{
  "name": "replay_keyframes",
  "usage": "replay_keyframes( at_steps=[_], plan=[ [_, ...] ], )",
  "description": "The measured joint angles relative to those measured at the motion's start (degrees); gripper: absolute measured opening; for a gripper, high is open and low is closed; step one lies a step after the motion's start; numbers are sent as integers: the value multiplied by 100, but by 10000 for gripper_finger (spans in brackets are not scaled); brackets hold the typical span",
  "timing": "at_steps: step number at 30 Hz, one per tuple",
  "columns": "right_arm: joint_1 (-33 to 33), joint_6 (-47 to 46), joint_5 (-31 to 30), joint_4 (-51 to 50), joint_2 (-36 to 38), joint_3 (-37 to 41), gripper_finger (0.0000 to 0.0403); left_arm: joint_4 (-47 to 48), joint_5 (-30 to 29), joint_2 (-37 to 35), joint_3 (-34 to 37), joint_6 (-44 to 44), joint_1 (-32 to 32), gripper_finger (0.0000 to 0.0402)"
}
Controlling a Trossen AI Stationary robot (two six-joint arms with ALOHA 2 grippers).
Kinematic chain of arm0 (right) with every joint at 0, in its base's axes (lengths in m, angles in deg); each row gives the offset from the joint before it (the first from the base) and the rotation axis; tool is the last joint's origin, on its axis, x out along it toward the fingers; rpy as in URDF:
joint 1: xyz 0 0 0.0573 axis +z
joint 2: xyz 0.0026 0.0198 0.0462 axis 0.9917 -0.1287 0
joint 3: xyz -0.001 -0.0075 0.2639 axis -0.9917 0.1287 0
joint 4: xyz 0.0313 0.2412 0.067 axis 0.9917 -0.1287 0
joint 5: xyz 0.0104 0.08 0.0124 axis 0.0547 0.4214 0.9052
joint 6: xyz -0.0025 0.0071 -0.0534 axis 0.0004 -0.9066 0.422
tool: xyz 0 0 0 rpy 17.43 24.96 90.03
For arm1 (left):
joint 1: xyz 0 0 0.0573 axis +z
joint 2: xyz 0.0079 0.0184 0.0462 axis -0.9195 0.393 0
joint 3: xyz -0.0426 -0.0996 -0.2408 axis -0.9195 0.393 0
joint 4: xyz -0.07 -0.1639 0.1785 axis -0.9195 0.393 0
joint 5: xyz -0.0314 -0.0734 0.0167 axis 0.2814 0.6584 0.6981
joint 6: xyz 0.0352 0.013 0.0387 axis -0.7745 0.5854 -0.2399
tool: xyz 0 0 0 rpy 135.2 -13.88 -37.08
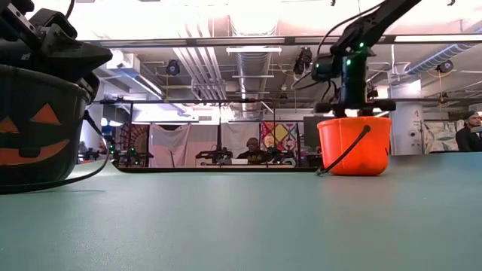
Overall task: Sort candy by brand, put in halloween buckets
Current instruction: Return to Home Position
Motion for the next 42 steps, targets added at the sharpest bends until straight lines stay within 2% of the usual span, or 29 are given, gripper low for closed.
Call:
replay_keyframes(
  at_steps=[6,14,21,29,36,42],
  plan=[
    [29,-73,-102,-14,685,0,158,-1,2,0,-2,0,0,0],
    [652,-70,-1541,-436,1884,57,191,-1,0,0,0,0,2,0],
    [1538,-45,-2268,-517,3012,582,181,-2,2,0,-1,0,1,0],
    [2708,-753,-2725,-448,4088,1554,159,-1,0,0,0,0,1,0],
    [3280,-72,-2935,56,4056,2052,142,-2,2,0,-2,0,2,0],
    [4111,-66,-3625,404,3944,2429,127,-2,1,0,-1,0,1,0]
  ],
)
